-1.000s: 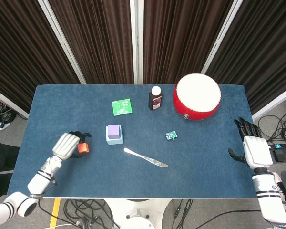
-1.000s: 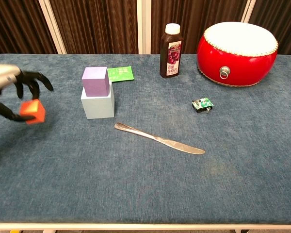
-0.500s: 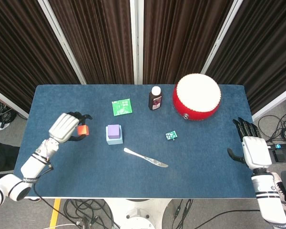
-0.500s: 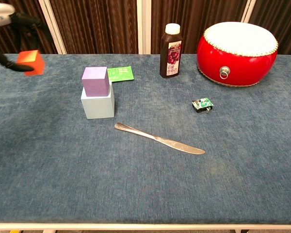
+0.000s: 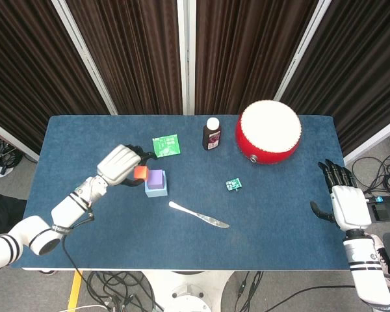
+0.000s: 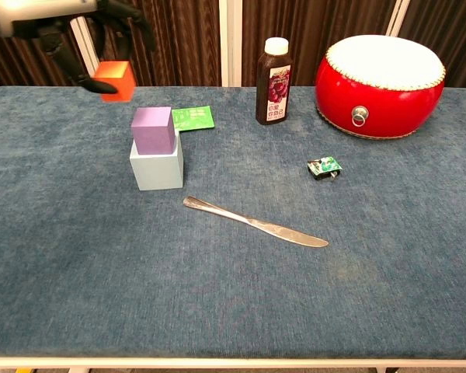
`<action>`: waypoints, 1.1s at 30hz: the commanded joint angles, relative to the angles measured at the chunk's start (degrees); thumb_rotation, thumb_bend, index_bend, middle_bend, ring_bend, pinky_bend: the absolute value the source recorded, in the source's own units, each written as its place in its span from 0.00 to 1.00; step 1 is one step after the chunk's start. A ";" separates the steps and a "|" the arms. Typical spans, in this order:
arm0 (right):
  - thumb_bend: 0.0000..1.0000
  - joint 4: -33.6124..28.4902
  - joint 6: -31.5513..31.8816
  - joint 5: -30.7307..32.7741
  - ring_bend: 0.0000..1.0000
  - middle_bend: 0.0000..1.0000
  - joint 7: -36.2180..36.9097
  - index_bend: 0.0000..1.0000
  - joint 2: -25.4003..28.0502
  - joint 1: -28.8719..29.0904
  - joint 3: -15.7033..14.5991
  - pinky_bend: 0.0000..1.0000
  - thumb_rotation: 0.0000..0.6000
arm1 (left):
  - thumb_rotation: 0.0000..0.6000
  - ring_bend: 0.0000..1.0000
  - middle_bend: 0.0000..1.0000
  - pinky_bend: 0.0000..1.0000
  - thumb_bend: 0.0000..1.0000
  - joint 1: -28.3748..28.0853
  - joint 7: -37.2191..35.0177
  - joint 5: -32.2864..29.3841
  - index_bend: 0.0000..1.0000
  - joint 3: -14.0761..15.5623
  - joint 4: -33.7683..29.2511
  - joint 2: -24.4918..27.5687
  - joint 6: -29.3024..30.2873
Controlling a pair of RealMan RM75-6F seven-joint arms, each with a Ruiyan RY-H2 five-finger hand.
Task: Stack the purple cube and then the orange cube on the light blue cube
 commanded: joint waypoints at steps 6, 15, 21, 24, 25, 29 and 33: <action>0.22 0.25 -0.13 -0.14 0.00 0.00 0.21 0.00 -0.06 -0.06 -0.05 0.00 1.00 | 1.00 0.41 0.62 0.48 0.29 -3.54 -1.71 -2.64 0.36 -0.29 1.55 -2.75 -5.08; 0.22 0.34 -0.91 0.14 0.00 0.00 0.23 0.00 -0.05 0.21 -0.03 0.00 1.00 | 1.00 0.41 0.62 0.48 0.29 -5.61 -1.28 -5.10 0.36 -0.85 3.98 -5.15 -6.86; 0.22 0.23 -0.85 0.14 0.00 0.00 0.39 0.00 0.10 0.12 0.01 0.00 1.00 | 1.00 0.41 0.62 0.47 0.29 -5.67 -0.79 -5.61 0.36 -0.20 3.77 -5.04 -6.85; 0.22 0.25 -0.85 0.15 0.00 0.00 0.51 0.00 0.17 0.08 0.03 0.00 1.00 | 1.00 0.41 0.62 0.47 0.29 -5.47 -0.25 -5.83 0.36 0.30 3.82 -5.14 -6.70; 0.22 0.27 -0.89 0.22 0.00 0.00 0.49 0.00 0.16 0.11 0.06 0.00 1.00 | 1.00 0.41 0.62 0.47 0.28 -5.44 -0.07 -5.87 0.36 0.45 3.83 -5.22 -6.62; 0.22 0.19 -1.19 0.56 0.00 0.00 0.17 0.00 0.13 0.27 0.09 0.00 1.00 | 1.00 0.41 0.62 0.47 0.29 -5.41 0.08 -6.07 0.36 0.67 3.89 -5.37 -6.37; 0.22 0.18 -1.10 0.72 0.00 0.00 0.01 0.00 0.09 0.26 0.13 0.00 1.00 | 1.00 0.41 0.62 0.47 0.28 -5.55 0.38 -6.41 0.36 0.60 4.15 -5.61 -6.17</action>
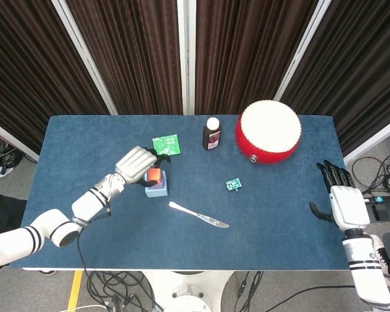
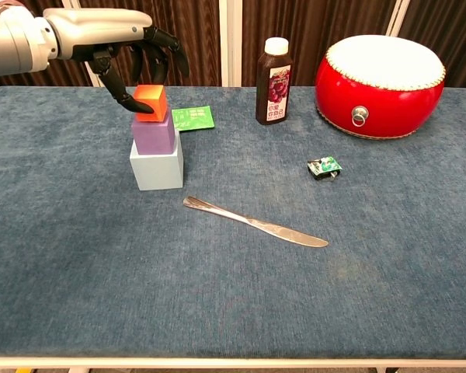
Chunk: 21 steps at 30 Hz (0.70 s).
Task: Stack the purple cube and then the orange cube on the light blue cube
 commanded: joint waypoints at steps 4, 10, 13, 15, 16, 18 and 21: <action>0.22 -0.01 0.07 0.15 0.00 0.00 0.14 0.00 0.09 -0.04 0.11 0.00 1.00 | 1.00 0.41 0.62 0.47 0.28 -0.13 0.52 -0.86 0.36 -0.14 0.19 -0.35 0.02; 0.22 -0.12 0.09 0.15 0.00 0.00 0.11 0.00 0.18 -0.08 0.09 0.00 1.00 | 1.00 0.41 0.62 0.47 0.28 -0.11 0.84 -1.66 0.36 -0.01 0.37 -0.91 -0.07; 0.22 -0.11 0.07 0.25 0.00 0.00 0.13 0.00 0.20 -0.07 0.12 0.00 1.00 | 1.00 0.41 0.62 0.47 0.28 -0.07 0.80 -1.73 0.36 0.14 0.54 -1.09 -0.01; 0.22 -0.08 0.09 0.30 0.00 0.00 0.13 0.00 0.19 -0.08 0.14 0.00 1.00 | 1.00 0.41 0.62 0.47 0.28 -0.02 0.62 -1.74 0.36 0.25 0.69 -1.19 0.04; 0.22 -0.06 0.06 0.33 0.00 0.00 0.11 0.00 0.19 -0.08 0.12 0.00 1.00 | 1.00 0.41 0.62 0.47 0.28 -0.01 0.53 -1.67 0.36 0.35 0.80 -1.23 0.05; 0.22 -0.07 0.02 0.34 0.00 0.00 0.08 0.00 0.17 -0.05 0.12 0.00 1.00 | 1.00 0.41 0.62 0.47 0.28 0.01 0.37 -1.66 0.36 0.44 0.94 -1.30 0.06; 0.22 -0.08 -0.08 0.35 0.00 0.00 0.03 0.00 0.15 -0.01 0.09 0.00 1.00 | 1.00 0.41 0.61 0.47 0.28 0.03 0.22 -1.54 0.36 0.57 1.19 -1.40 0.20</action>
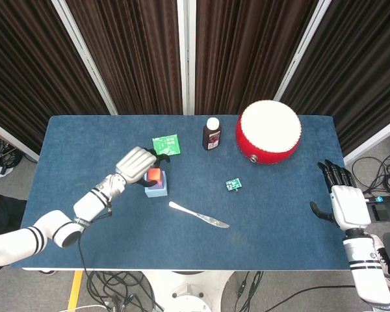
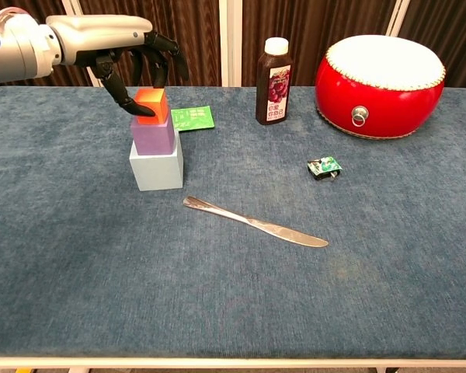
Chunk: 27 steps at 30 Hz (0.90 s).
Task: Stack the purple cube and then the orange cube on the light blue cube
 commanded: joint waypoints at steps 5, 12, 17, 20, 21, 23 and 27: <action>0.22 -0.06 -0.08 0.19 0.00 0.00 0.05 0.00 0.04 0.04 0.06 0.00 1.00 | 1.00 0.39 0.50 0.46 0.20 0.06 -1.51 0.15 0.30 0.32 0.04 0.27 -0.29; 0.22 -0.28 -0.19 0.40 0.00 0.00 -0.13 0.00 0.13 0.13 0.11 0.00 1.00 | 1.00 0.36 0.41 0.46 0.16 0.37 -2.10 0.45 0.28 0.59 -0.20 0.91 0.13; 0.22 -0.41 -0.04 0.35 0.00 0.00 0.04 0.00 0.32 0.02 0.13 0.00 1.00 | 1.00 0.35 0.39 0.45 0.15 2.26 -0.92 -0.59 0.26 0.84 -3.29 4.19 1.69; 0.22 -0.48 0.16 0.20 0.00 0.00 0.46 0.00 0.55 -0.13 0.19 0.00 1.00 | 1.00 0.35 0.38 0.44 0.15 4.60 0.61 -1.77 0.26 1.52 -6.87 8.23 3.19; 0.22 -0.54 0.29 0.12 0.00 0.00 0.62 0.00 0.64 -0.20 0.23 0.00 1.00 | 1.00 0.35 0.37 0.44 0.15 5.86 1.66 -2.06 0.26 1.97 -8.17 9.85 4.36; 0.22 -0.60 0.42 -0.01 0.00 0.00 0.78 0.00 0.73 -0.28 0.26 0.00 1.00 | 1.00 0.34 0.37 0.44 0.15 8.04 3.42 -2.72 0.26 2.87 -9.96 12.14 6.22; 0.22 -0.77 0.66 -0.71 0.00 0.00 0.88 0.00 0.72 -0.44 0.04 0.00 1.00 | 1.00 0.32 0.35 0.43 0.15 14.08 8.69 -5.14 0.26 4.57 -12.68 14.82 12.96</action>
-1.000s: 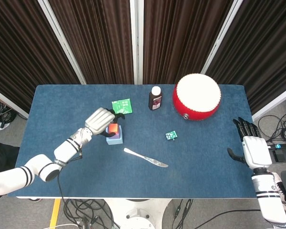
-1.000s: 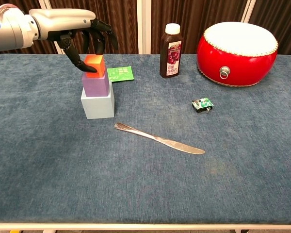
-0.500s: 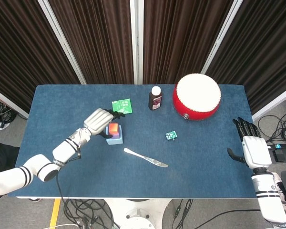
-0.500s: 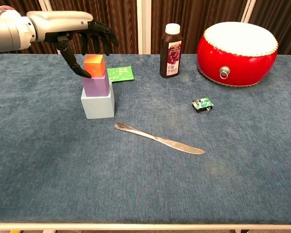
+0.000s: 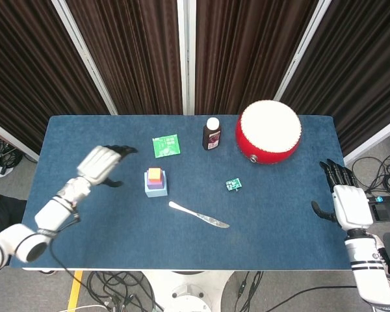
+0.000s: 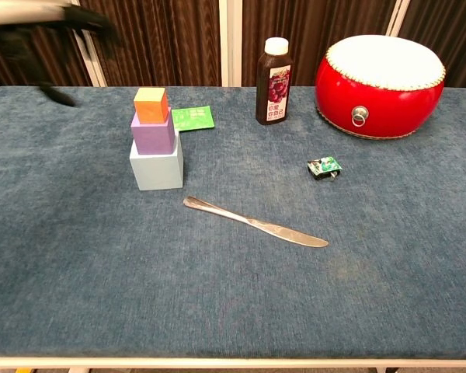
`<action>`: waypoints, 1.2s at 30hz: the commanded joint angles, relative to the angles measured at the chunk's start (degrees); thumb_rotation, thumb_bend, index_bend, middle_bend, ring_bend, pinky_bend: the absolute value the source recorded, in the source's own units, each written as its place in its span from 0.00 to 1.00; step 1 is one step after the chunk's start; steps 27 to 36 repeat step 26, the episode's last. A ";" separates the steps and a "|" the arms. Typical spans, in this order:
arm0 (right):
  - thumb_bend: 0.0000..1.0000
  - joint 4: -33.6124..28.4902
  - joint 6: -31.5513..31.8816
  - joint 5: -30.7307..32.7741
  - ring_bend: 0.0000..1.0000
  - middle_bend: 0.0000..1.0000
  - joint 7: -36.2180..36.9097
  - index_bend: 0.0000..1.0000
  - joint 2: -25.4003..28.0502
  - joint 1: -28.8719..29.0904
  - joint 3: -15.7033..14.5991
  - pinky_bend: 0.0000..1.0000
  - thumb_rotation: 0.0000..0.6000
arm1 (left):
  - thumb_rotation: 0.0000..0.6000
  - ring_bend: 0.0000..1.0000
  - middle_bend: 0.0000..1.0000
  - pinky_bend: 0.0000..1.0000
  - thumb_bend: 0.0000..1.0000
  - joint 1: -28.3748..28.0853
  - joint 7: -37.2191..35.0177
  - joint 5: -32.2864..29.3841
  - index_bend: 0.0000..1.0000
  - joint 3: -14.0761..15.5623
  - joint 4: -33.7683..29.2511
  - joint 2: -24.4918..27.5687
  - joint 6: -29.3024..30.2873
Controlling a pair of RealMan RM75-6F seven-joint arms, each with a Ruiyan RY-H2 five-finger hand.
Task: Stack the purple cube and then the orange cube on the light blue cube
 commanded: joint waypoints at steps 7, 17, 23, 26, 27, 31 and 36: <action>0.22 -0.15 0.43 -2.30 0.00 0.00 -0.16 0.00 -0.53 -0.24 -0.86 0.00 1.00 | 1.00 0.21 0.27 0.32 0.14 16.79 19.04 -5.74 0.24 4.50 -4.63 -2.38 22.32; 0.22 0.92 2.37 -8.04 0.00 0.00 0.61 0.00 -1.75 -1.24 -2.46 0.00 1.00 | 1.00 0.19 0.24 0.29 0.14 26.53 25.20 -0.88 0.23 7.92 -1.95 -9.29 34.81; 0.22 0.72 2.37 -8.79 0.00 0.00 0.54 0.00 -1.71 -1.44 -2.75 0.00 1.00 | 1.00 0.19 0.24 0.29 0.13 30.23 25.98 1.09 0.23 8.83 -2.06 -9.47 37.84; 0.22 0.48 2.51 -9.46 0.00 0.00 0.50 0.00 -1.63 -1.60 -2.98 0.00 1.00 | 1.00 0.19 0.24 0.29 0.13 31.46 25.96 1.73 0.23 8.71 -2.07 -9.47 38.60; 0.22 0.48 2.51 -9.46 0.00 0.00 0.50 0.00 -1.63 -1.60 -2.98 0.00 1.00 | 1.00 0.19 0.24 0.29 0.13 31.46 25.96 1.73 0.23 8.71 -2.07 -9.47 38.60; 0.22 0.48 2.51 -9.46 0.00 0.00 0.50 0.00 -1.63 -1.60 -2.98 0.00 1.00 | 1.00 0.19 0.24 0.29 0.13 31.46 25.96 1.73 0.23 8.71 -2.07 -9.47 38.60; 0.22 0.48 2.51 -9.46 0.00 0.00 0.50 0.00 -1.63 -1.60 -2.98 0.00 1.00 | 1.00 0.19 0.24 0.29 0.13 31.46 25.96 1.73 0.23 8.71 -2.07 -9.47 38.60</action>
